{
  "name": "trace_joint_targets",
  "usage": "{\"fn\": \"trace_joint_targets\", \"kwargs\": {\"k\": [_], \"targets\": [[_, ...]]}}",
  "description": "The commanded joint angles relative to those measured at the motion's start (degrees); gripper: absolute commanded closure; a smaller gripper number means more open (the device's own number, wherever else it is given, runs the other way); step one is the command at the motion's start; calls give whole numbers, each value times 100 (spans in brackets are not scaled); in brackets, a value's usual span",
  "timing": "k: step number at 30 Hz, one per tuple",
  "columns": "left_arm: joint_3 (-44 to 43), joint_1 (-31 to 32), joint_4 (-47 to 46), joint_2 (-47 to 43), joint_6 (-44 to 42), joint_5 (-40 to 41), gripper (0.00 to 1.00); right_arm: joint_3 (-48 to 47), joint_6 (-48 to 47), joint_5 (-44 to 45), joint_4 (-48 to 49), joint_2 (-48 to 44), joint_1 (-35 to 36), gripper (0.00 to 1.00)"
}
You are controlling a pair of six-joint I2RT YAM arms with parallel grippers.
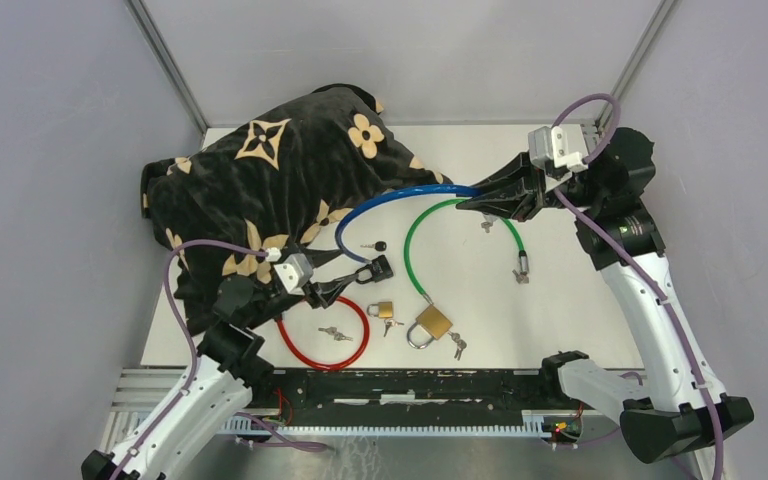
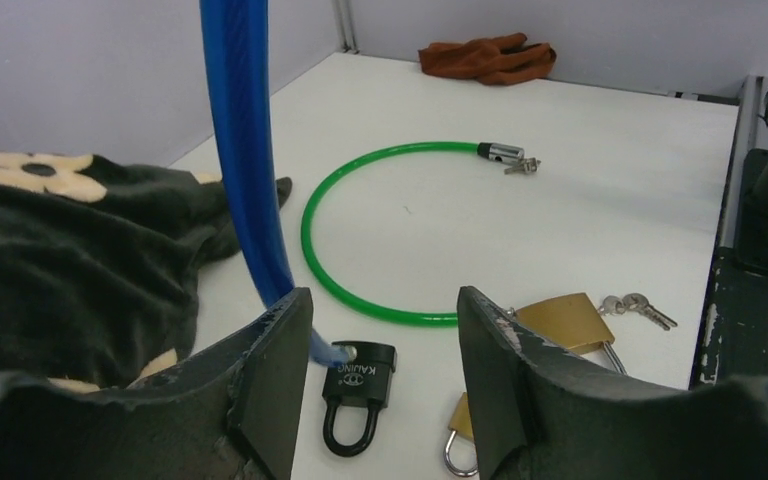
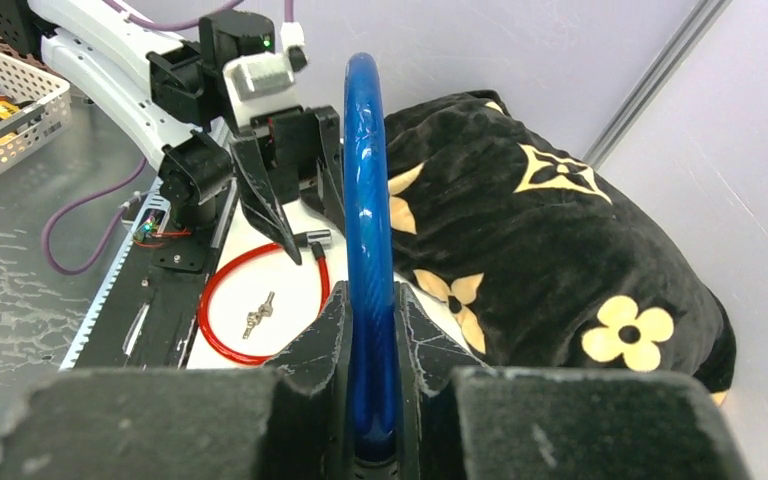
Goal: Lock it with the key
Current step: Pick up the lock from the center of the board.
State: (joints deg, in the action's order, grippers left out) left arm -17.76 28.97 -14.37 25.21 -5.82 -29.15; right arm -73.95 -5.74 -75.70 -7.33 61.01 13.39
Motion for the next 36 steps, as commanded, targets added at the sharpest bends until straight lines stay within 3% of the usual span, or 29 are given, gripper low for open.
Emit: {"fn": "trace_joint_targets", "kwargs": {"k": [1, 5, 9, 14, 17, 27, 32, 36], "targets": [[296, -119, 37, 34, -123, 191, 41, -207, 494, -336, 983, -51, -17, 100], [494, -249, -171, 197, -274, 243, 45, -248, 565, -447, 1162, -11, -25, 100], [754, -355, -1049, 496, 0, -14, 45, -191, 875, -506, 1426, 11, -29, 100], [866, -345, -1668, 723, -141, -1456, 40, -181, 1022, -399, 1540, 7, -27, 100], [818, -334, -1069, 727, -645, -2028, 40, -173, 1024, -331, 1542, 20, -21, 100], [533, -332, 888, 801, -2614, -2684, 34, -346, 1019, -384, 1654, 125, -164, 100], [677, -331, -350, 932, -1380, -2455, 31, -311, 1033, -349, 1665, 162, -164, 100], [802, -317, -1058, 1050, -1047, -1797, 31, -179, 1015, -331, 1702, 69, -162, 100]]}}
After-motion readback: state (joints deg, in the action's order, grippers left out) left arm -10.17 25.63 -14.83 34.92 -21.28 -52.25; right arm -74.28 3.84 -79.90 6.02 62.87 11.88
